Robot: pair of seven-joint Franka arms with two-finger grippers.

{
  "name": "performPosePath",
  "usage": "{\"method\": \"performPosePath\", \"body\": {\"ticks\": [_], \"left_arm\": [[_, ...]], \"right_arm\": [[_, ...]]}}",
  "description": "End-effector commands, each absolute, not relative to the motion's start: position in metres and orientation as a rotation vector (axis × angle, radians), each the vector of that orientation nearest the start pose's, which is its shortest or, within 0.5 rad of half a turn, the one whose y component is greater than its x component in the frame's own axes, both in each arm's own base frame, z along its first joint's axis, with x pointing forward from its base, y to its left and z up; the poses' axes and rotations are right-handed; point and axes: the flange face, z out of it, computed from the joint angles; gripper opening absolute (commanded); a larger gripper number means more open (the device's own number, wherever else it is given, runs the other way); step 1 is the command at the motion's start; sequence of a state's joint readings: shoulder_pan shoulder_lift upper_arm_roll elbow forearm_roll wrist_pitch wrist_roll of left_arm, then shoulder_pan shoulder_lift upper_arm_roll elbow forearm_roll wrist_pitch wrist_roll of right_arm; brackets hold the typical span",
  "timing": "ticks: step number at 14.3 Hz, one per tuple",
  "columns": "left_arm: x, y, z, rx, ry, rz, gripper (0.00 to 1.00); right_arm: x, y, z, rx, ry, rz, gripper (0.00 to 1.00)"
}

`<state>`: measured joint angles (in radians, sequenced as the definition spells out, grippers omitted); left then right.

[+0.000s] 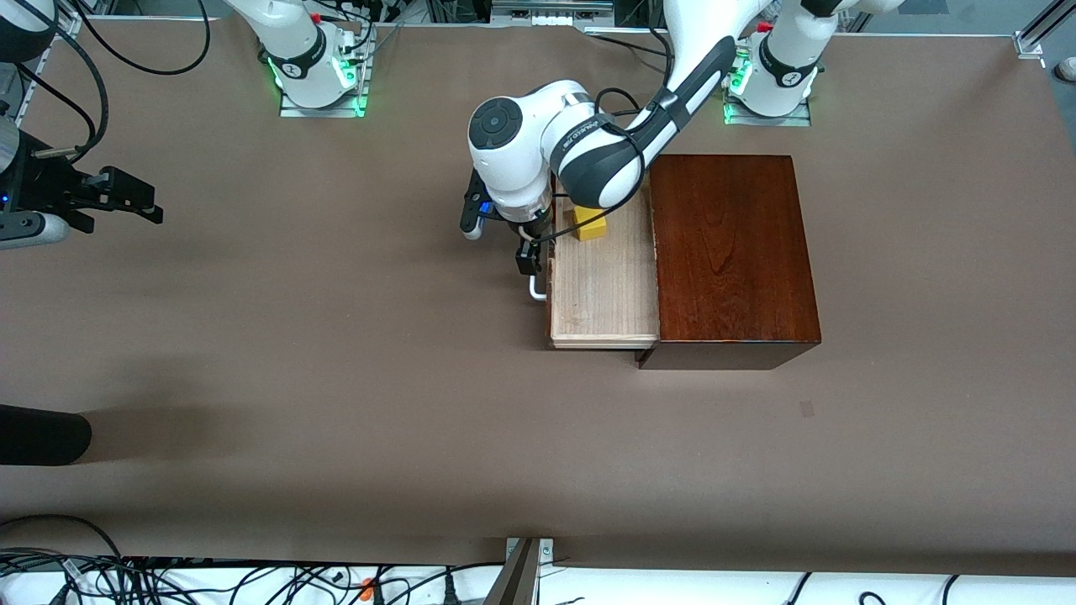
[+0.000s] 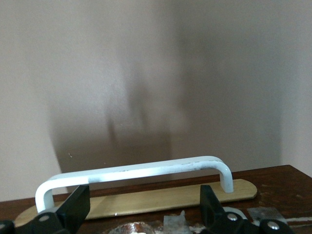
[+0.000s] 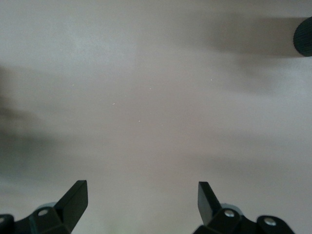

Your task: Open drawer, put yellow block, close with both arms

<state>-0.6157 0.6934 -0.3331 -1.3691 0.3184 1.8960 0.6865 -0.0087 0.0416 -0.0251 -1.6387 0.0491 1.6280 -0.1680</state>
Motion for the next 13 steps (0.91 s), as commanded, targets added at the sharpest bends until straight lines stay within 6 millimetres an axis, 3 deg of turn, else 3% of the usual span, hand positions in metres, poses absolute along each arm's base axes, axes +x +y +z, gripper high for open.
{"method": "performPosePath", "body": {"ticks": [1,3,13], "left_arm": [[0.474,-0.518,0.32,-1.984,2.211,0.307,1.0],[0.474,-0.511,0.322,-1.957,2.162,0.346,1.0],[0.468,-0.487,0.319,-1.922,2.073,0.429,1.0]], "right_arm": [[0.566,-0.004,0.577,-3.072,-0.232,0.074,1.0],[0.565,0.01,0.578,-3.07,-0.27,0.076,1.0],[0.565,0.012,0.577,-3.068,-0.277,0.08,1.0]]}}
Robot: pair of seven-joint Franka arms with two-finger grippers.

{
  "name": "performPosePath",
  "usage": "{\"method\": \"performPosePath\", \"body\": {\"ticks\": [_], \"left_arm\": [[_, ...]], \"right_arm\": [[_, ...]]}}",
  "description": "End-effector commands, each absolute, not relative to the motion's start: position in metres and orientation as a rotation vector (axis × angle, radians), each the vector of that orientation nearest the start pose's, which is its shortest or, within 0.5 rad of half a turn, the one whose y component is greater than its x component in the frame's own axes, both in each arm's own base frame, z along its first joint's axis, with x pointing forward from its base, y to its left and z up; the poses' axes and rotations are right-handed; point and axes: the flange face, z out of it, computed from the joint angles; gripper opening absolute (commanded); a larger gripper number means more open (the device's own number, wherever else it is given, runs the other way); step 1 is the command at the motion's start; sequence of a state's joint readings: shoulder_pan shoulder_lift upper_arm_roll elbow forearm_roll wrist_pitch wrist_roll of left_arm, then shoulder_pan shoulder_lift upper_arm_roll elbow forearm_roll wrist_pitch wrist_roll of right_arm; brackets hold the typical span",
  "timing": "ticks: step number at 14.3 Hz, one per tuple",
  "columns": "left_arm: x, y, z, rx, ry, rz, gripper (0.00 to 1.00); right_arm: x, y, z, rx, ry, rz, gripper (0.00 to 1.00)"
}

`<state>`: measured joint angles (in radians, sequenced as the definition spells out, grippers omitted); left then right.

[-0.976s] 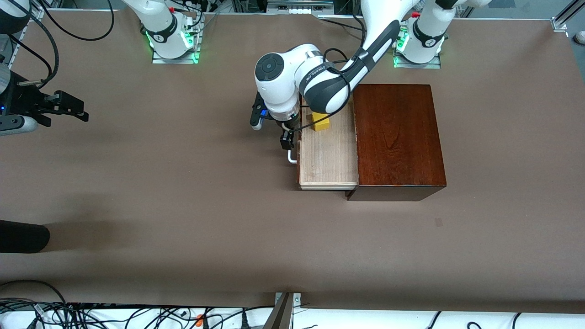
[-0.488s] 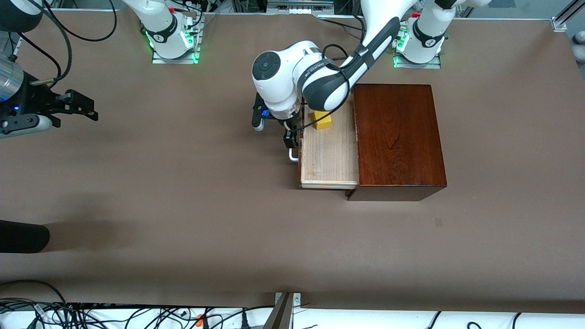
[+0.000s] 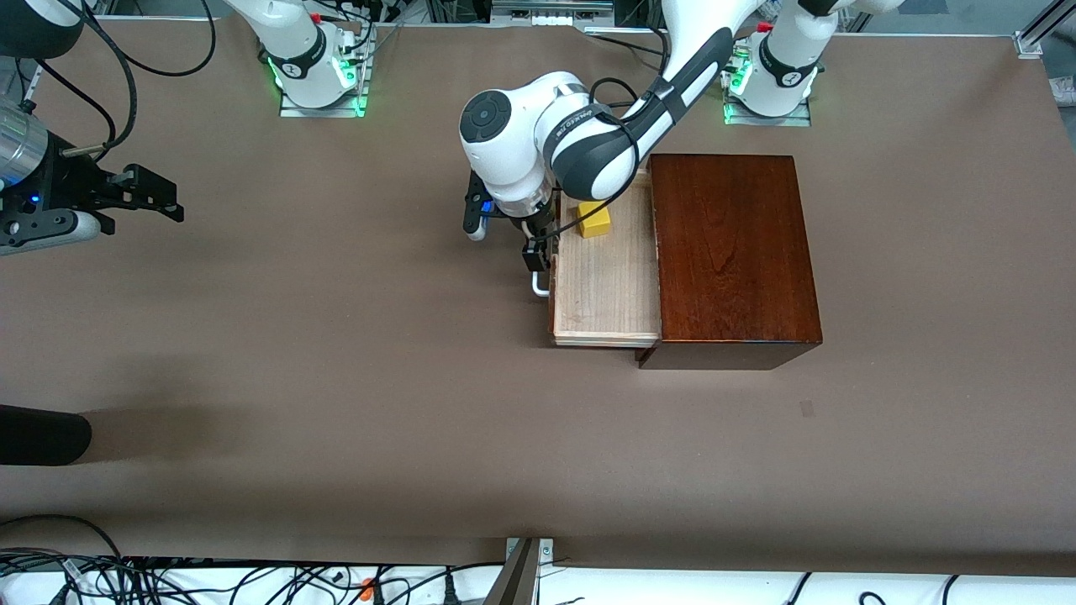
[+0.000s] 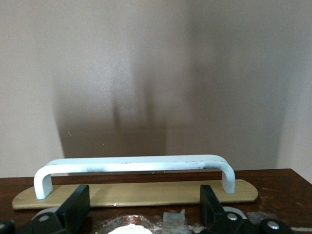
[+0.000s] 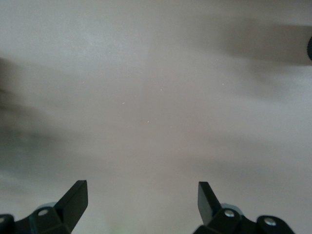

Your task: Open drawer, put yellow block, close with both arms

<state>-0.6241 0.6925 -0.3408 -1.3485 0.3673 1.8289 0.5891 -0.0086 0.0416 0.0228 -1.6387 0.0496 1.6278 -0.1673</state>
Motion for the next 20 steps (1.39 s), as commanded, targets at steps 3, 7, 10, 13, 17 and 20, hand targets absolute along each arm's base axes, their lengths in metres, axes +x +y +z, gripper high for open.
{"method": "performPosePath", "body": {"ticks": [3,7,10,13,17,20], "left_arm": [[0.474,-0.477,0.319,-1.934,2.048,0.466,1.0],[0.479,-0.467,0.319,-1.938,2.033,0.508,1.0],[0.479,-0.467,0.321,-1.936,2.033,0.504,1.0],[0.484,-0.457,0.322,-1.941,2.015,0.546,1.0],[0.486,-0.444,0.319,-1.949,1.975,0.62,1.0],[0.494,-0.427,0.318,-1.969,1.932,0.682,1.0]], "right_arm": [[0.565,0.012,0.577,-3.068,-0.277,0.078,1.0],[0.565,0.012,0.577,-3.068,-0.277,0.078,1.0],[0.565,0.012,0.577,-3.068,-0.277,0.078,1.0],[0.565,0.012,0.577,-3.068,-0.277,0.078,1.0],[0.565,0.012,0.577,-3.068,-0.277,0.078,1.0],[0.565,0.012,0.577,-3.068,-0.277,0.078,1.0]]}}
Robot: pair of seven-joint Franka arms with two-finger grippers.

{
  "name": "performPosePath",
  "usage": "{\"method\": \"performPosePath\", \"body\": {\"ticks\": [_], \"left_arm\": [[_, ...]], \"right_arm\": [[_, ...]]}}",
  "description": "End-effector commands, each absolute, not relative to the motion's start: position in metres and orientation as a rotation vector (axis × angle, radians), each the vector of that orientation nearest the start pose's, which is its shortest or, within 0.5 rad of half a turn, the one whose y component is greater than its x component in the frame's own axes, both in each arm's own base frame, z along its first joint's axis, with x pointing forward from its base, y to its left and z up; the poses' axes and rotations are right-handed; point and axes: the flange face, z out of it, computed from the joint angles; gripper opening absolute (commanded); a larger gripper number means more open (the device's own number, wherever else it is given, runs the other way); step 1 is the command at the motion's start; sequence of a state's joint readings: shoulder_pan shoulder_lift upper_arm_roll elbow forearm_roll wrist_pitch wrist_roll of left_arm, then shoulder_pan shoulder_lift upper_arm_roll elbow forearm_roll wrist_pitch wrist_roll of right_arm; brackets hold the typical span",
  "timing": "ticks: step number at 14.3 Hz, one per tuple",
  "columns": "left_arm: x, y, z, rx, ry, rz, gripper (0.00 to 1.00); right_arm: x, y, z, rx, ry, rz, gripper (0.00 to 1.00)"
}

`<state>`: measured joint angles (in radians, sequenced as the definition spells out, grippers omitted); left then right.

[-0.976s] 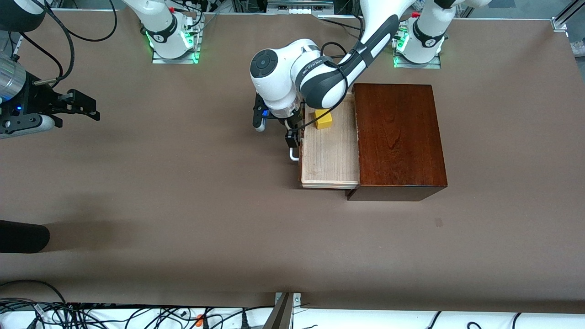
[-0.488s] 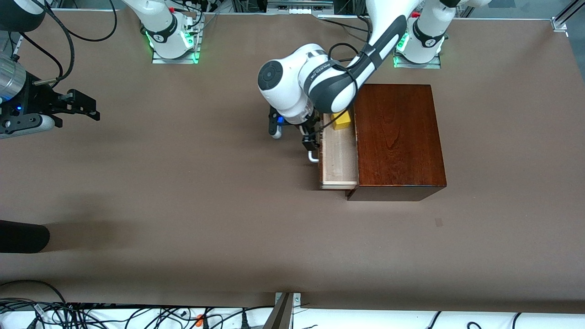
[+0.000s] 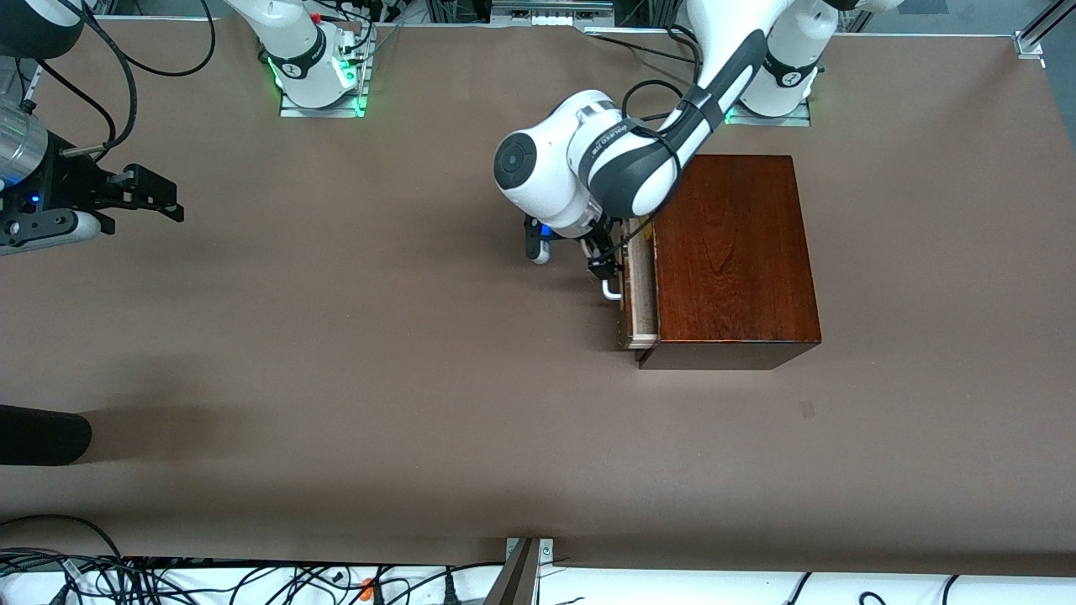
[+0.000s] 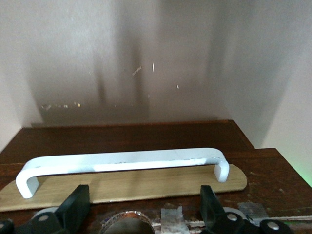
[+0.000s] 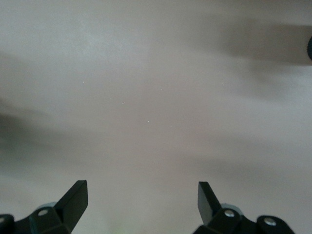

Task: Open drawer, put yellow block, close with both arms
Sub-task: 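Push the drawer shut into the box with the left gripper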

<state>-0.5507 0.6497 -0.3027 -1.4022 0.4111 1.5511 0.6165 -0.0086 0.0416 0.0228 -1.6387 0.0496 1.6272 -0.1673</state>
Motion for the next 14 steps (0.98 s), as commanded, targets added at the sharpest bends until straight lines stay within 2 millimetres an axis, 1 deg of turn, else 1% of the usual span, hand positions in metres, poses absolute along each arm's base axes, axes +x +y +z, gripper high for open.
{"method": "performPosePath", "body": {"ticks": [1,4,5,7,9,12,13,14], "left_arm": [[0.499,-0.418,0.317,-1.982,1.913,0.706,1.0],[0.515,-0.394,0.317,-2.024,1.865,0.744,1.0],[0.516,-0.392,0.318,-2.029,1.864,0.743,1.0],[0.513,-0.403,0.319,-2.033,1.872,0.711,1.0],[0.503,-0.422,0.327,-2.091,1.814,0.657,1.0],[0.488,-0.462,0.356,-2.262,1.613,0.504,1.0],[0.486,-0.47,0.367,-2.329,1.527,0.449,1.0],[0.486,-0.478,0.385,-2.403,1.427,0.382,1.0]], "right_arm": [[0.565,0.012,0.577,-3.068,-0.277,0.078,1.0],[0.565,0.012,0.577,-3.068,-0.277,0.078,1.0],[0.565,0.012,0.577,-3.068,-0.277,0.078,1.0],[0.565,0.012,0.577,-3.068,-0.277,0.078,1.0],[0.565,0.012,0.577,-3.068,-0.277,0.078,1.0],[0.565,0.012,0.577,-3.068,-0.277,0.078,1.0],[0.565,0.012,0.577,-3.068,-0.277,0.078,1.0],[0.565,0.012,0.577,-3.068,-0.277,0.078,1.0]]}}
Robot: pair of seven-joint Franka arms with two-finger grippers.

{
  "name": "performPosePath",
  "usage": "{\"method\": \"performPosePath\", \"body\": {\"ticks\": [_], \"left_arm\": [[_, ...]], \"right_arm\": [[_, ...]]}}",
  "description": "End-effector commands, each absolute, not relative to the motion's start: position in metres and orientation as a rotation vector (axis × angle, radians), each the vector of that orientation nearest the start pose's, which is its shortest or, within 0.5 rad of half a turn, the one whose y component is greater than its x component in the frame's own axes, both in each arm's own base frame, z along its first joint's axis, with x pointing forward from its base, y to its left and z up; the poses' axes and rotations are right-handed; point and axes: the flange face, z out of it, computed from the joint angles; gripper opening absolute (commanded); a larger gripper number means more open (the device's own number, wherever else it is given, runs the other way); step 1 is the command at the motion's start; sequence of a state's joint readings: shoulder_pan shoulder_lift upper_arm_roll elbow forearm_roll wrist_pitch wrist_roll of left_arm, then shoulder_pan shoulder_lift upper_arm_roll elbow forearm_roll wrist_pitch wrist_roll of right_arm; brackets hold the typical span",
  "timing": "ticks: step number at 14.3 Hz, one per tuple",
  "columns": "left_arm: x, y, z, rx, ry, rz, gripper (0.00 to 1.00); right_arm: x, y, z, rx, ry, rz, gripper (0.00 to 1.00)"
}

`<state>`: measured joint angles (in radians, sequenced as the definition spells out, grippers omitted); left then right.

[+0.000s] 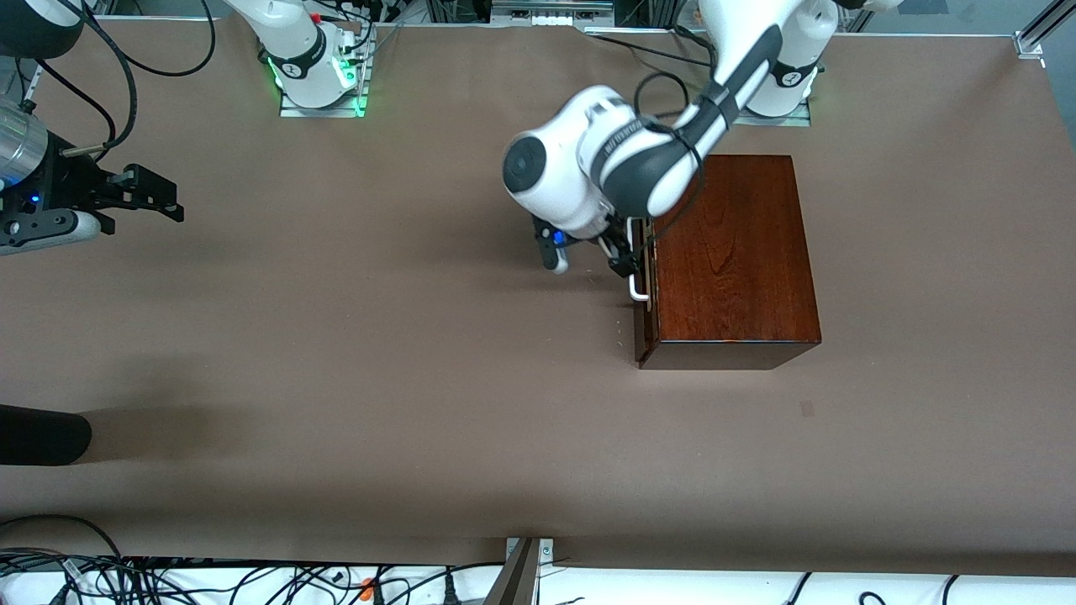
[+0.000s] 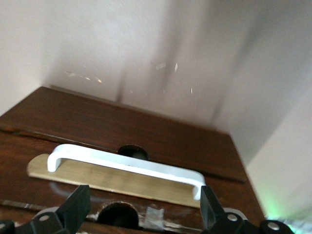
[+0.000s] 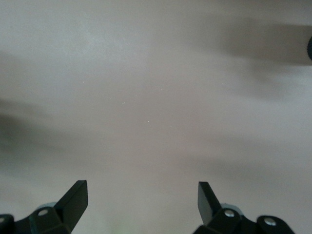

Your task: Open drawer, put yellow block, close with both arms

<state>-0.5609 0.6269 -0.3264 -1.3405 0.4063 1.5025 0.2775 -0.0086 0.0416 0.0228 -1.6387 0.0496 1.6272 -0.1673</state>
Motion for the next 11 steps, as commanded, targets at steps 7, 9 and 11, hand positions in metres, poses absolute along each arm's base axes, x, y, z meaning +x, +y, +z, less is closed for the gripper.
{"method": "performPosePath", "body": {"ticks": [7,9,11], "left_arm": [[0.495,-0.43,0.543,-2.785,0.777,0.065,1.0],[0.511,-0.383,0.574,-2.883,0.655,0.086,1.0],[0.526,-0.329,0.603,-2.972,0.521,0.092,1.0]], "right_arm": [[0.565,0.012,0.577,-3.068,-0.279,0.078,1.0],[0.565,0.012,0.577,-3.068,-0.279,0.078,1.0],[0.565,0.012,0.577,-3.067,-0.279,0.08,1.0]]}}
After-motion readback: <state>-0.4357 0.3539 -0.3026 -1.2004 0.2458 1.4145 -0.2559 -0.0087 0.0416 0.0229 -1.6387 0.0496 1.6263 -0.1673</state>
